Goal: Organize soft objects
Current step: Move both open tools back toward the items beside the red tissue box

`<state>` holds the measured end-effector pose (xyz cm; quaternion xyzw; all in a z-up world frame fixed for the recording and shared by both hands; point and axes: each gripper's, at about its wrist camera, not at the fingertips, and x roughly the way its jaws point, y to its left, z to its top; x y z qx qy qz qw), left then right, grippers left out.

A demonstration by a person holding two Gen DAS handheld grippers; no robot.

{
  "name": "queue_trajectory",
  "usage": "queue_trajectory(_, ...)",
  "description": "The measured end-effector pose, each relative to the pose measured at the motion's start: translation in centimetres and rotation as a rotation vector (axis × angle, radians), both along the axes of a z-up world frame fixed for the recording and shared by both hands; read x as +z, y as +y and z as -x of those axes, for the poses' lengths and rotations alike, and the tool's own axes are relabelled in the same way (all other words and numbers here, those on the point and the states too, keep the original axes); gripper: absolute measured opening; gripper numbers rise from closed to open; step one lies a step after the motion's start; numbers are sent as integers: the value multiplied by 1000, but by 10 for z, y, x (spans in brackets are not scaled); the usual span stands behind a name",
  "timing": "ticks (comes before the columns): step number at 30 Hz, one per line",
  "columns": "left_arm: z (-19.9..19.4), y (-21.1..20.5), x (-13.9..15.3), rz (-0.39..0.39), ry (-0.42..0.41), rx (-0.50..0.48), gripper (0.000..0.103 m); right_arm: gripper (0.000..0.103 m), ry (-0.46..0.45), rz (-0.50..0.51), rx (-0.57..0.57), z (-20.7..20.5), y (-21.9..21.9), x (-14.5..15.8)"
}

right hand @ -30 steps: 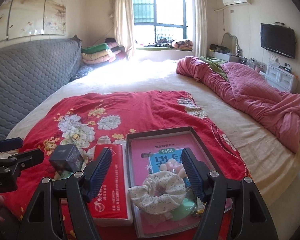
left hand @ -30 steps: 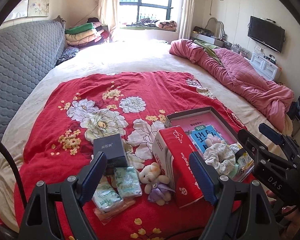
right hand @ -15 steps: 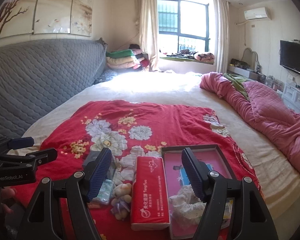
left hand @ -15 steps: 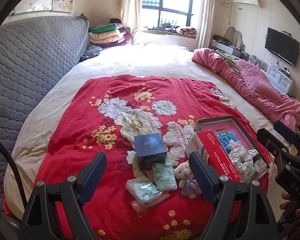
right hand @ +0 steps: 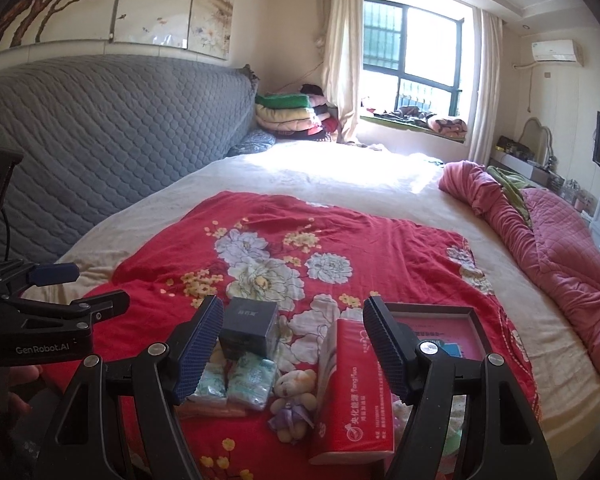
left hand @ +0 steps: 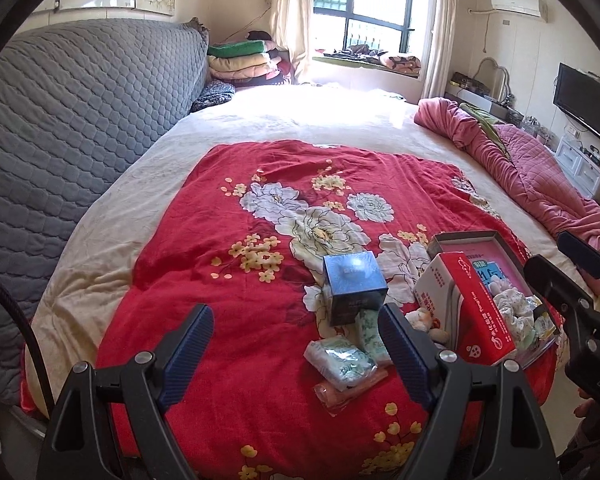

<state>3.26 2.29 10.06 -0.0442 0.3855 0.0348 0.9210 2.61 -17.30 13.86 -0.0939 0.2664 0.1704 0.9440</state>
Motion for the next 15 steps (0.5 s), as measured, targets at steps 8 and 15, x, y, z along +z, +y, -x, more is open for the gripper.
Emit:
queue_trajectory(8, 2, 25, -22, 38, 32, 32, 84, 74, 39, 48, 26, -4, 17, -18)
queue_trajectory(15, -9, 28, -57, 69, 114, 23, 84, 74, 105, 97, 51, -10, 28, -51)
